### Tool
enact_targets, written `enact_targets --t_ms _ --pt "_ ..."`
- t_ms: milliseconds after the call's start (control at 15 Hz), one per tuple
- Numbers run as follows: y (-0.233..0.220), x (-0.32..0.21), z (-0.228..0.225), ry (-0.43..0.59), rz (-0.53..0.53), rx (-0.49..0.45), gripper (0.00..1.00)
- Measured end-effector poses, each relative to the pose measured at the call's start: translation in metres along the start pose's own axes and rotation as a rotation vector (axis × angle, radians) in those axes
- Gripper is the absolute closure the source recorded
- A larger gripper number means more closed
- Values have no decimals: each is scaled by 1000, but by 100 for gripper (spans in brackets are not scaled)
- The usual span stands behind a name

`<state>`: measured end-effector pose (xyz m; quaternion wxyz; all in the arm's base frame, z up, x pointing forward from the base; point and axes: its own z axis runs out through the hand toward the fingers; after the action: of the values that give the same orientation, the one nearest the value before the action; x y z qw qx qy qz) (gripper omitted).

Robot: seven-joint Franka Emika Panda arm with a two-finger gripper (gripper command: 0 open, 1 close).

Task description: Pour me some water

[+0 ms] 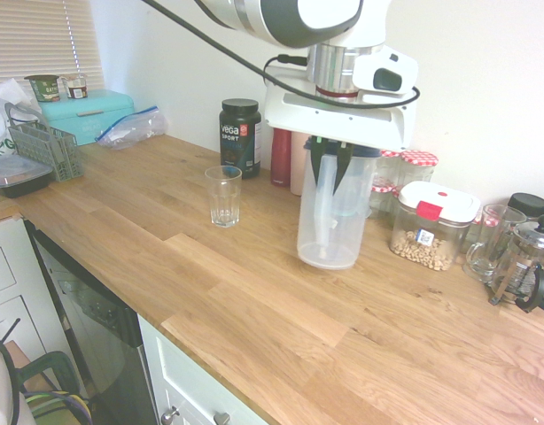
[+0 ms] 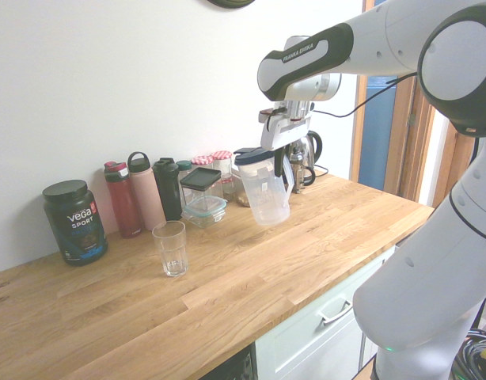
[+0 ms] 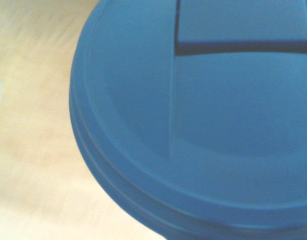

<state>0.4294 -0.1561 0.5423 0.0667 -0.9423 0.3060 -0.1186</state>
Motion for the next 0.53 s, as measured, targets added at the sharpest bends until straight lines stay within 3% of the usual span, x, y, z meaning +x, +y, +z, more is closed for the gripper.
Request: enact_targets --t_ms 333,533 --pt "14 -1 13 161 221 62 100" --pt "32 -9 21 180 287 60 100"
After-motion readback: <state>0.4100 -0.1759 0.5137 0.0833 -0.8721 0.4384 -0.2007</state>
